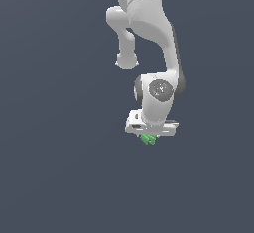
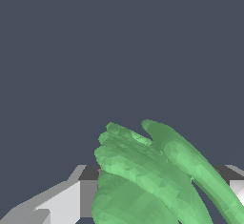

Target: Pick up the object and move it to a goal position.

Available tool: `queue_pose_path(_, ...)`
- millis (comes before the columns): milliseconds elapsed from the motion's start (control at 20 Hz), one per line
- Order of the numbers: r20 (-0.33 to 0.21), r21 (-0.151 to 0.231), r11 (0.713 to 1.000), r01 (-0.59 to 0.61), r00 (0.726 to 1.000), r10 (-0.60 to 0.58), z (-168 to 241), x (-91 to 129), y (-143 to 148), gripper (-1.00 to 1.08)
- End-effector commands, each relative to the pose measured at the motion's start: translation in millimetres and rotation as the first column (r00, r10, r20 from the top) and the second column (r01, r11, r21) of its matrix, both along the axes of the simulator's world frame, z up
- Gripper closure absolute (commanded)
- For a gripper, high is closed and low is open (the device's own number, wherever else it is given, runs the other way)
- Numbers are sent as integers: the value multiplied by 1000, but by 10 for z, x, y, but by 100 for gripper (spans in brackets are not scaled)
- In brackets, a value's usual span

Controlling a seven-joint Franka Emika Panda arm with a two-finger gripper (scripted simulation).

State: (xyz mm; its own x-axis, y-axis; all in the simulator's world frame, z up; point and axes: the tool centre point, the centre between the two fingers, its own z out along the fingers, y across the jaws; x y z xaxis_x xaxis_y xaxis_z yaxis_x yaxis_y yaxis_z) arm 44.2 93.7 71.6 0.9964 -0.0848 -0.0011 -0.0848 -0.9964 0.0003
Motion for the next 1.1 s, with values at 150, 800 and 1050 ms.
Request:
queue_pose_path(150,1,0,1000,0,1000,0,361,-164,25,108)
queue_pose_path(800,1,0,1000,0,1000,0,1553,-709,104,108)
queue_pose_path(1050,1,0,1000,0,1000,0,2078,-941,140,108)
